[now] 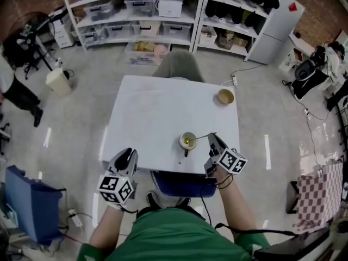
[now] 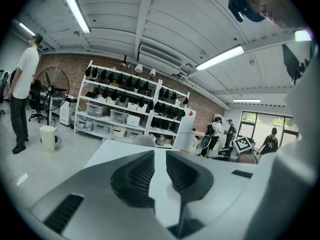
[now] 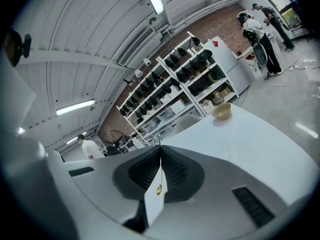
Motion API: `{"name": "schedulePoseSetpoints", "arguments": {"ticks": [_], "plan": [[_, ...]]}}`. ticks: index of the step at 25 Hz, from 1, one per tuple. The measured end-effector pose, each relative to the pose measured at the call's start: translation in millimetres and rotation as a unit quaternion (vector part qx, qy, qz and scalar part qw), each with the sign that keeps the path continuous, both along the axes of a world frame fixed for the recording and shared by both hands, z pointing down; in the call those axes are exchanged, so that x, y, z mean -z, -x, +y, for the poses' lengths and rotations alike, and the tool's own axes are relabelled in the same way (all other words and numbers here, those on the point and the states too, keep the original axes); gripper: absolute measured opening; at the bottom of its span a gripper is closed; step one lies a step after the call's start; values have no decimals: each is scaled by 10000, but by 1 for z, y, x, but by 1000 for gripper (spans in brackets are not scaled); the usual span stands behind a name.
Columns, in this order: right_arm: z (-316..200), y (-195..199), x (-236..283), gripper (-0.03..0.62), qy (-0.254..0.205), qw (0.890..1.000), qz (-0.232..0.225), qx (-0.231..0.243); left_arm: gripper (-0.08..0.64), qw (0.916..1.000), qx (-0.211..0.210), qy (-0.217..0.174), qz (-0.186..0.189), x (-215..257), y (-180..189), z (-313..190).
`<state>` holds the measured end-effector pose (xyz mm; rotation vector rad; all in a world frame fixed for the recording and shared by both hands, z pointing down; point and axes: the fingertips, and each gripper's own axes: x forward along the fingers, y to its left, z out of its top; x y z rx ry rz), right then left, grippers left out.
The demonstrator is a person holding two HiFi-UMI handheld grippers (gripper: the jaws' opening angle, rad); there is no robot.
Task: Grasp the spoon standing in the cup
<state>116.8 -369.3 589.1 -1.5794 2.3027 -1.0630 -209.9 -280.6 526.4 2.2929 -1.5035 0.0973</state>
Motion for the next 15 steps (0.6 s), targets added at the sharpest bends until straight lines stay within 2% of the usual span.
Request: {"name": "schedulePoseSetpoints", "arguments": {"ticks": [6, 15], "plan": [[21, -1, 14, 28, -43, 9999, -148, -64, 83, 9997, -208, -67, 55, 3, -11, 2], [43, -11, 64, 28, -461, 9979, -406, -208, 83, 9988, -431, -149, 155, 6, -33, 2]]}}
